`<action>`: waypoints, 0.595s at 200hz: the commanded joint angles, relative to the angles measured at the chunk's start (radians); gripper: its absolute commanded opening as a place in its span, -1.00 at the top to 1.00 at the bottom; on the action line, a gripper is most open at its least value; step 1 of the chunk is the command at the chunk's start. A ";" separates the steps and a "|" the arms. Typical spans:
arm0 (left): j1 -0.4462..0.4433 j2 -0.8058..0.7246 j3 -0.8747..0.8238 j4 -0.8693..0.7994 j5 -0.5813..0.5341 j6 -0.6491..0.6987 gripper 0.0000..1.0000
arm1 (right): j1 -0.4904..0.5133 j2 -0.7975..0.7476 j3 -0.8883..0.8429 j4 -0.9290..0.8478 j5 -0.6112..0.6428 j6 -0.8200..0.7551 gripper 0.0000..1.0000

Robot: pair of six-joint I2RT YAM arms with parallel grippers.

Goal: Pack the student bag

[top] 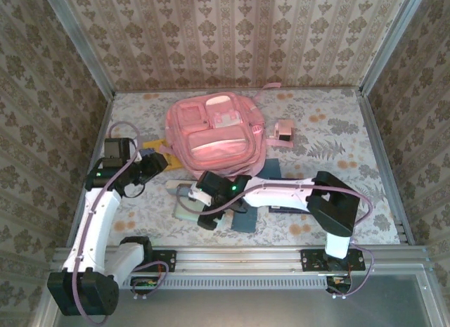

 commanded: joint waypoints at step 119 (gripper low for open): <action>0.013 0.005 -0.024 0.032 0.057 -0.050 -0.04 | 0.023 0.052 -0.066 0.038 0.092 -0.059 -0.58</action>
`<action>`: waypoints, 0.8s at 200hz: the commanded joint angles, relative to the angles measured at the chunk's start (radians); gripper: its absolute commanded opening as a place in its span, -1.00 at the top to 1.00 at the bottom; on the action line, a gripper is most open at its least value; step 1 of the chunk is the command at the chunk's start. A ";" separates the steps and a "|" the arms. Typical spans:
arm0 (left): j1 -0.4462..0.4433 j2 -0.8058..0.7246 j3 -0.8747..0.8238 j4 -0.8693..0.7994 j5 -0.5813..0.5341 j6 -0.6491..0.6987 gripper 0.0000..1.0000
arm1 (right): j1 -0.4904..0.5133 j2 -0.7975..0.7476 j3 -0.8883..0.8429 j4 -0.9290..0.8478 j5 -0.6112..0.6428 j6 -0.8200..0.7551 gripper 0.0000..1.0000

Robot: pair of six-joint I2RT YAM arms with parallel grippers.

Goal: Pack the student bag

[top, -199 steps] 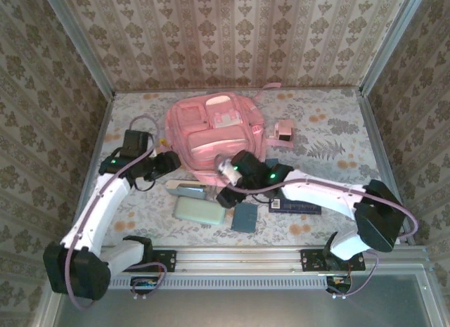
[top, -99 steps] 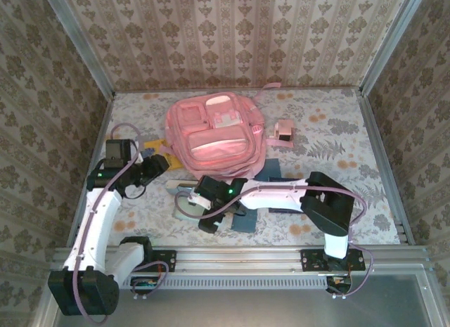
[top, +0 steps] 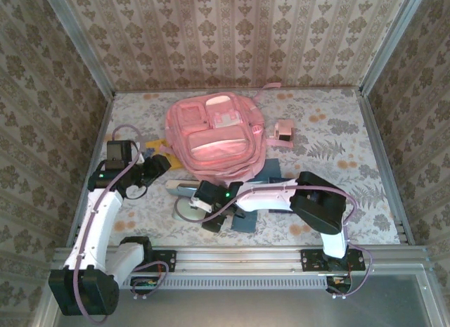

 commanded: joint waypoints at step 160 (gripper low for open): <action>-0.194 0.033 -0.012 0.380 0.226 -0.331 -0.59 | -0.183 -0.454 -0.160 0.121 0.018 0.297 -0.33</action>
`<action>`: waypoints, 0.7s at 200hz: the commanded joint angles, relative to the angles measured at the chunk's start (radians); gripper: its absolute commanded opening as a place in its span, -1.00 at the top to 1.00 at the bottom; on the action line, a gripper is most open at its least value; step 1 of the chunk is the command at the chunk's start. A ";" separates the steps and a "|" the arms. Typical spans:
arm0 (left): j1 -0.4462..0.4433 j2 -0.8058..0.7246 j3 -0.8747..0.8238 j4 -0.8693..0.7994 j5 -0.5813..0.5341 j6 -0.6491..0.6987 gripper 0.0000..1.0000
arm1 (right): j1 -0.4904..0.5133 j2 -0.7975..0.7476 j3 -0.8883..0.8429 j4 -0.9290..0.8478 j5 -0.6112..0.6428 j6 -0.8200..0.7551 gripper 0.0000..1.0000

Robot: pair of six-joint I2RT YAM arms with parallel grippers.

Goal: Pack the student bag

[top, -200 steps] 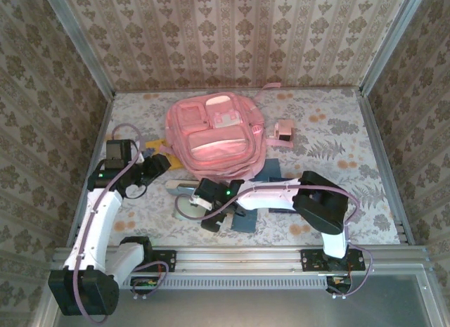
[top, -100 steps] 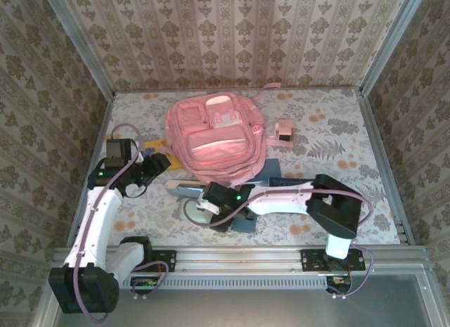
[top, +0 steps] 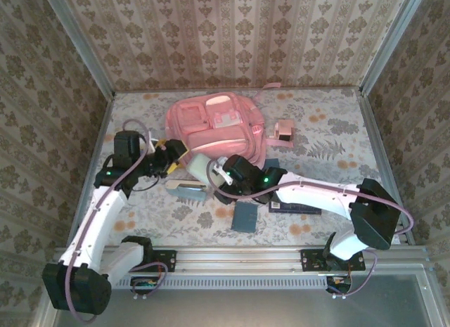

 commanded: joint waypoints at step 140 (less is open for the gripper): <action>-0.242 0.184 0.049 0.312 -0.094 -0.089 0.04 | -0.068 -0.176 0.003 0.064 -0.120 0.194 -0.46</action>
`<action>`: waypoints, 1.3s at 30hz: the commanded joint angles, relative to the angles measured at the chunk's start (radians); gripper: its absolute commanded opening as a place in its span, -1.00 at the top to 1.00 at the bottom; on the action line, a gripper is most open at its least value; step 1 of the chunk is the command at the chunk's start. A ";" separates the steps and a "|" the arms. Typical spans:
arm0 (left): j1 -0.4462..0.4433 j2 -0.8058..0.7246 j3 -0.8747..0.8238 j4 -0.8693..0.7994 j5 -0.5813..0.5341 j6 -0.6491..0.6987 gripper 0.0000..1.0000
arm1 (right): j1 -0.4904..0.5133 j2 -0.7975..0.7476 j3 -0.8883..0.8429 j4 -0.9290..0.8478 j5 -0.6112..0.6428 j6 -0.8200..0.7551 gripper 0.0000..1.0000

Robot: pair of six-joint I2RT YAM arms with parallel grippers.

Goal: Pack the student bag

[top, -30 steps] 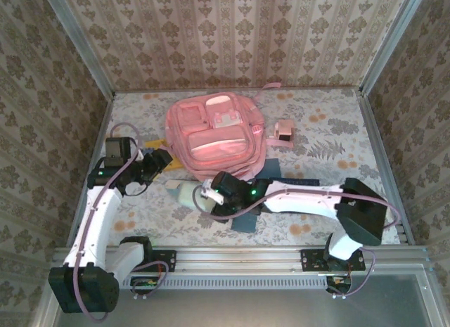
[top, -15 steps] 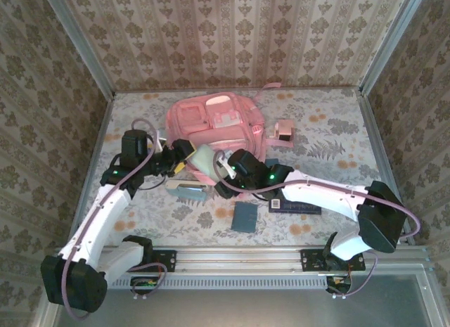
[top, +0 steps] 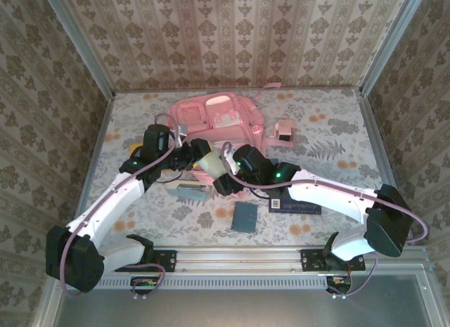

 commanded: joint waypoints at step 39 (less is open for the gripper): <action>-0.033 -0.011 -0.043 0.475 0.057 -0.292 0.21 | -0.366 -0.118 -0.448 1.221 -0.610 1.180 -0.95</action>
